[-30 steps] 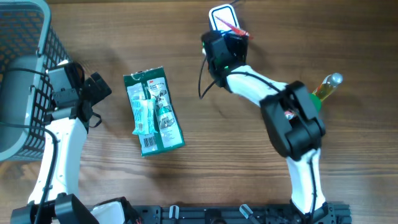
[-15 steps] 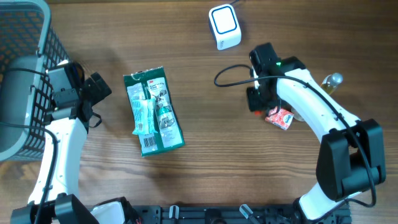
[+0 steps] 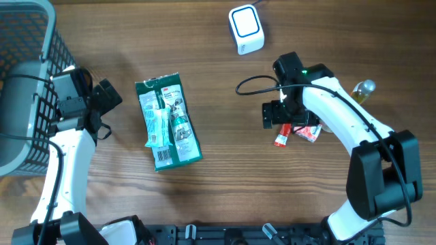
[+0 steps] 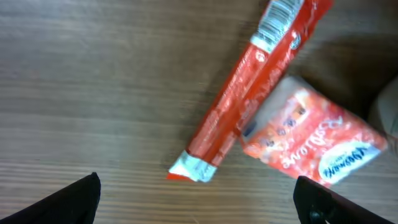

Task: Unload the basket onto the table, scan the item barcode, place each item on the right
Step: 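Lower the red tube beside the orange carton and release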

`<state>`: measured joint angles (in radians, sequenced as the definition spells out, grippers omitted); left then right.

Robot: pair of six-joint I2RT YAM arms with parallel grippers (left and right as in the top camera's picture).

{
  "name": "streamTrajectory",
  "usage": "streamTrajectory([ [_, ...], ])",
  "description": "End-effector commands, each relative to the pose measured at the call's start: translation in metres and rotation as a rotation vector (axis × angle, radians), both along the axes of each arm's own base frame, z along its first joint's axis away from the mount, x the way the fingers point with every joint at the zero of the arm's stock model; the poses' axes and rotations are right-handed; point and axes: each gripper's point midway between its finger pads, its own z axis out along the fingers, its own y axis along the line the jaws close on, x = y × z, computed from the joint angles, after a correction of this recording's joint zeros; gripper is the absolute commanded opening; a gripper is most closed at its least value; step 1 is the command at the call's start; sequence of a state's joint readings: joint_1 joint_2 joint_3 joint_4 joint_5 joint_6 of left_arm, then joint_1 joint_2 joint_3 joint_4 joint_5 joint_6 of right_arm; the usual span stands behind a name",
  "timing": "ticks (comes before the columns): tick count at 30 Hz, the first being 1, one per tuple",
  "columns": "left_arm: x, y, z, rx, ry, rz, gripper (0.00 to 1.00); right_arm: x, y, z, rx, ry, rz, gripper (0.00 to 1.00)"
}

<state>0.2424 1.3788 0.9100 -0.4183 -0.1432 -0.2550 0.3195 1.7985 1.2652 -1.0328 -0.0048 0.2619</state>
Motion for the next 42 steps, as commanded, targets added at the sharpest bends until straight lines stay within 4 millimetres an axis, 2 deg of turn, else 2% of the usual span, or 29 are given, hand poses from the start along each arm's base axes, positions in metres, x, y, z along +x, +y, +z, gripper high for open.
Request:
streamTrajectory([
  [1, 0.003, 0.001, 0.008, 0.009, -0.019, -0.01, 1.0, 0.028, 0.012, 0.001, 0.059, -0.108, -0.005, 1.0],
  [5, 0.003, 0.001, 0.008, 0.009, -0.019, -0.01, 1.0, 0.098, 0.035, 0.023, 0.157, -0.404, -0.001, 1.0],
  [7, 0.003, 0.001, 0.008, 0.009, -0.019, -0.01, 1.0, 0.12, 0.042, 0.035, 0.19, -0.505, 0.0, 1.0],
  [9, 0.003, 0.001, 0.008, 0.009, -0.019, -0.01, 1.0, 0.133, 0.047, 0.044, 0.211, -0.57, 0.001, 1.0],
  [42, 0.003, 0.001, 0.008, 0.009, -0.019, -0.01, 1.0, 0.136, 0.048, 0.046, 0.216, -0.582, 0.002, 1.0],
])
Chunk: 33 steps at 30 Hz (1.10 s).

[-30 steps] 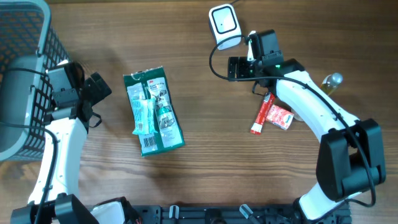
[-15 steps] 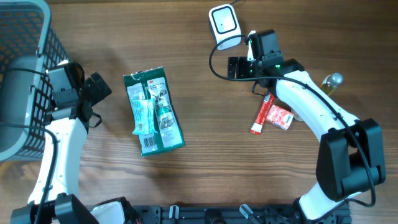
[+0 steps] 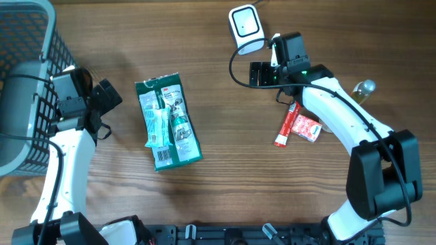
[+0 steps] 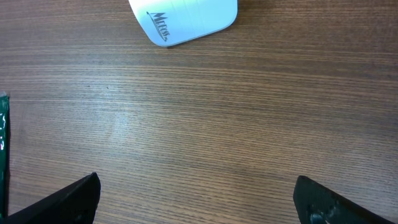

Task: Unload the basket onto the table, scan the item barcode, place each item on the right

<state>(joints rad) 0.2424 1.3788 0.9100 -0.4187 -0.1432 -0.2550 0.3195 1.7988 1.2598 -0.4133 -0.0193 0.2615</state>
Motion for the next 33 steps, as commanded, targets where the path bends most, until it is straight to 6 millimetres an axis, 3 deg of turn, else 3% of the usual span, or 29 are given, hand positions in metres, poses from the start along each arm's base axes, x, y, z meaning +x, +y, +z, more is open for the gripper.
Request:
streamTrajectory([
  [1, 0.003, 0.001, 0.008, 0.009, -0.019, -0.01, 1.0, 0.003, 0.001, 0.002, 0.01, -0.004, -0.002, 1.0],
  [4, 0.003, 0.001, 0.008, 0.009, -0.019, -0.01, 1.0, 0.025, 0.008, 0.021, 0.049, -0.12, -0.001, 1.0],
  [6, 0.003, 0.001, 0.008, 0.009, -0.019, -0.01, 1.0, 0.026, 0.011, 0.023, 0.077, -0.121, -0.009, 1.0],
  [8, 0.003, 0.001, 0.008, 0.009, -0.019, -0.01, 1.0, 0.008, 0.042, 0.023, 0.276, -0.018, 0.043, 1.0],
  [9, 0.003, 0.001, 0.008, 0.009, -0.019, -0.01, 1.0, -0.005, 0.061, 0.027, 0.392, 0.047, 0.096, 0.83],
  [10, 0.003, 0.001, 0.008, 0.009, -0.019, -0.01, 1.0, -0.018, 0.081, 0.03, 0.509, 0.129, 0.106, 0.46],
  [11, 0.003, 0.001, 0.008, 0.009, -0.019, -0.01, 1.0, -0.032, 0.102, 0.033, 0.568, 0.185, 0.137, 0.32],
  [13, 0.003, 0.001, 0.008, 0.009, -0.019, -0.01, 1.0, -0.063, 0.149, 0.033, 0.557, 0.215, 0.241, 0.33],
  [15, 0.003, 0.001, 0.008, 0.009, -0.019, -0.01, 1.0, -0.091, 0.191, 0.024, 0.471, 0.186, 0.309, 0.43],
  [18, 0.003, 0.001, 0.008, 0.009, -0.019, -0.01, 1.0, -0.128, 0.253, 0.006, 0.334, 0.058, 0.379, 0.47],
  [22, 0.003, 0.001, 0.008, 0.009, -0.019, -0.01, 1.0, -0.147, 0.293, -0.026, 0.28, -0.026, 0.416, 0.56],
  [26, 0.003, 0.001, 0.008, 0.009, -0.019, -0.01, 1.0, -0.134, 0.298, -0.052, 0.28, -0.044, 0.39, 0.62],
  [28, 0.003, 0.001, 0.008, 0.009, -0.019, -0.01, 1.0, -0.119, 0.292, -0.048, 0.275, -0.092, 0.318, 0.53],
  [31, 0.003, 0.001, 0.008, 0.009, -0.019, -0.01, 1.0, -0.117, 0.291, -0.051, 0.3, -0.074, 0.272, 0.53],
  [33, 0.003, 0.001, 0.008, 0.009, -0.019, -0.01, 1.0, -0.12, 0.291, -0.072, 0.313, -0.018, 0.235, 0.47],
])
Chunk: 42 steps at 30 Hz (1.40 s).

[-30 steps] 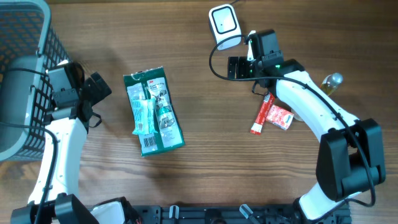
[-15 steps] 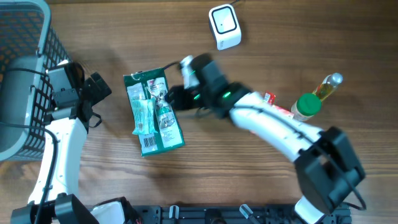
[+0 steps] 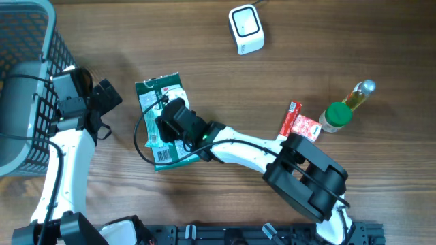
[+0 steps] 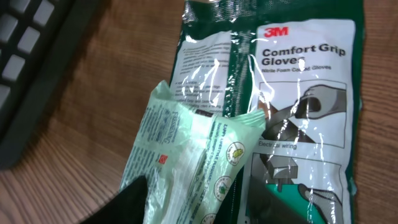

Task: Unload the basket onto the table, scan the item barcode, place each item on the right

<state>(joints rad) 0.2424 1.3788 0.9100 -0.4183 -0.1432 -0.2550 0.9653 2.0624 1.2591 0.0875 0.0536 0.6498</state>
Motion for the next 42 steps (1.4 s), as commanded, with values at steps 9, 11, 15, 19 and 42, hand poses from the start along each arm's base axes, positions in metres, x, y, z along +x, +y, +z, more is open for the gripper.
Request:
streamTrajectory([
  [9, 0.003, 0.001, 0.008, 0.009, -0.019, -0.01, 1.0, 0.02, -0.005, 0.039, 0.081, -0.032, -0.019, 0.04],
  [11, 0.003, 0.001, 0.008, 0.009, -0.019, -0.01, 1.0, 0.026, -0.031, 0.096, 0.101, -0.075, -0.04, 0.04],
  [15, 0.003, 0.001, 0.008, 0.009, -0.019, -0.01, 1.0, 0.008, -0.123, 0.109, -0.196, -0.034, 0.016, 0.04],
  [19, 0.003, 0.001, 0.008, 0.009, -0.019, -0.01, 1.0, 0.005, -0.18, 0.058, -0.353, 0.185, -0.092, 0.04],
  [42, 0.003, 0.001, 0.008, 0.009, -0.019, -0.01, 1.0, -0.032, -0.151, -0.006, 0.143, 0.538, 0.027, 0.04],
])
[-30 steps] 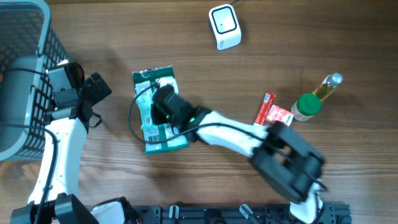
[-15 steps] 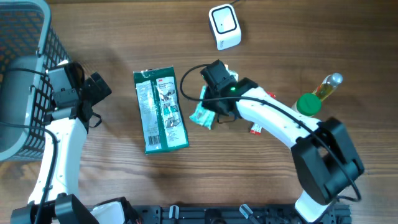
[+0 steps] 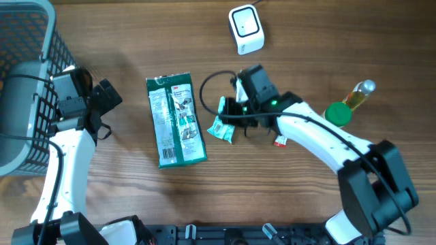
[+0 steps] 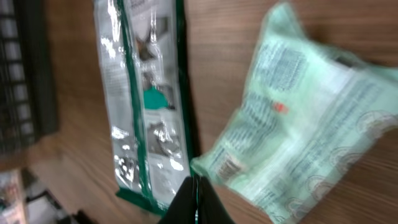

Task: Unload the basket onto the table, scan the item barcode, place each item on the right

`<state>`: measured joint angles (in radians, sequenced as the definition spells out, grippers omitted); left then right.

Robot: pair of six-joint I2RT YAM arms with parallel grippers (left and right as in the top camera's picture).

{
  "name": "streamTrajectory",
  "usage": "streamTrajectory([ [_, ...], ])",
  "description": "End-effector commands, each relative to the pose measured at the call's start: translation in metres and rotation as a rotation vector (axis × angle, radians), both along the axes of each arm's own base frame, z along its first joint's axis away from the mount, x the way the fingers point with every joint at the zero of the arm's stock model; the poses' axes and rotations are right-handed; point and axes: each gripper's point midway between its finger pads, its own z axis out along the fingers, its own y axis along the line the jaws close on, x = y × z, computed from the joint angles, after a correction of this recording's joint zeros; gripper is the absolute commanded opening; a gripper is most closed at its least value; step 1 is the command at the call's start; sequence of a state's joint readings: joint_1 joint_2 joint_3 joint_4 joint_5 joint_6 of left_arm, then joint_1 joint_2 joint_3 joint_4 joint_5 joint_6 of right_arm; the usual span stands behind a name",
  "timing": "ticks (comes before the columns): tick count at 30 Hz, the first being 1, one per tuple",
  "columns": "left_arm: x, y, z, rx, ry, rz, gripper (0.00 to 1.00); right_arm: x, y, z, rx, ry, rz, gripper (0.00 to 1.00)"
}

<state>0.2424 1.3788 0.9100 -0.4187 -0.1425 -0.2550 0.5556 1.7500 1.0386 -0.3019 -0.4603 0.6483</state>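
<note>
A pale green wipes packet hangs tilted with my right gripper shut on its lower corner. In the overhead view the packet is just right of the green glove package, which lies flat on the table, and my right gripper holds it at table centre. The white barcode scanner stands at the far edge, well behind the packet. My left gripper hovers beside the basket, away from everything; its jaw state does not show.
A grey wire basket fills the left edge. A green-capped jar and a small oil bottle stand at the right. A red snack stick peeks out from under my right arm.
My right gripper was over the packet lying on the glove package. Now it is shut on the packet and holds it to the right, off the package. The glove package has shifted slightly.
My right gripper was open above the red snacks at the right. Then it was open near the scanner at the back. Then it was over the pale green packet on the glove package, and now holds that packet at table centre. The left arm has stayed put.
</note>
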Motion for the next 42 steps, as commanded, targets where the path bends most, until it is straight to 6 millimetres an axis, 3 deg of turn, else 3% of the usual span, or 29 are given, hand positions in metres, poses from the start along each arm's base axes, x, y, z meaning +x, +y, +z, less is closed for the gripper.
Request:
streamTrajectory([
  [1, 0.003, 0.001, 0.008, 0.01, -0.019, -0.01, 1.0, -0.025, 0.007, -0.027, 0.092, 0.044, 0.06, 0.04],
  [6, 0.003, 0.001, 0.008, 0.01, -0.019, -0.01, 1.0, -0.021, 0.01, -0.031, 0.161, -0.024, 0.034, 0.04],
  [13, 0.003, 0.001, 0.008, 0.01, -0.019, -0.01, 1.0, -0.008, 0.005, -0.032, 0.12, -0.088, 0.0, 0.04],
  [16, 0.003, 0.001, 0.008, 0.01, -0.019, -0.01, 1.0, -0.005, 0.001, -0.048, 0.08, -0.086, -0.013, 0.04],
  [20, 0.003, 0.001, 0.008, 0.01, -0.019, -0.01, 1.0, -0.019, 0.004, -0.106, 0.078, 0.027, 0.022, 0.04],
  [23, 0.003, 0.001, 0.008, 0.01, -0.019, -0.01, 1.0, -0.028, 0.011, -0.105, 0.127, 0.07, 0.06, 0.04],
  [24, 0.003, 0.001, 0.008, 0.01, -0.019, -0.01, 1.0, -0.026, 0.012, -0.102, 0.139, 0.058, 0.064, 0.04],
  [26, 0.003, 0.001, 0.008, 0.01, -0.019, -0.01, 1.0, -0.018, 0.029, -0.067, 0.307, 0.006, 0.143, 0.04],
  [28, 0.003, 0.001, 0.008, 0.01, -0.019, -0.01, 1.0, -0.009, 0.039, 0.003, 0.555, -0.065, 0.258, 0.04],
  [29, 0.003, 0.001, 0.008, 0.01, -0.019, -0.01, 1.0, -0.007, 0.037, 0.025, 0.601, -0.082, 0.273, 0.04],
  [31, 0.003, 0.001, 0.008, 0.01, -0.019, -0.01, 1.0, -0.012, 0.033, 0.036, 0.604, -0.072, 0.284, 0.04],
  [33, 0.003, 0.001, 0.008, 0.01, -0.019, -0.01, 1.0, -0.018, 0.029, 0.021, 0.557, 0.002, 0.253, 0.04],
  [38, 0.003, 0.001, 0.008, 0.01, -0.019, -0.01, 1.0, -0.021, -0.014, -0.065, 0.159, 0.002, 0.107, 0.05],
  [40, 0.003, 0.001, 0.008, 0.01, -0.019, -0.01, 1.0, -0.02, -0.026, -0.088, 0.066, 0.007, 0.054, 0.04],
  [42, 0.003, 0.001, 0.008, 0.01, -0.019, -0.01, 1.0, -0.022, -0.028, -0.098, 0.06, 0.047, 0.027, 0.04],
])
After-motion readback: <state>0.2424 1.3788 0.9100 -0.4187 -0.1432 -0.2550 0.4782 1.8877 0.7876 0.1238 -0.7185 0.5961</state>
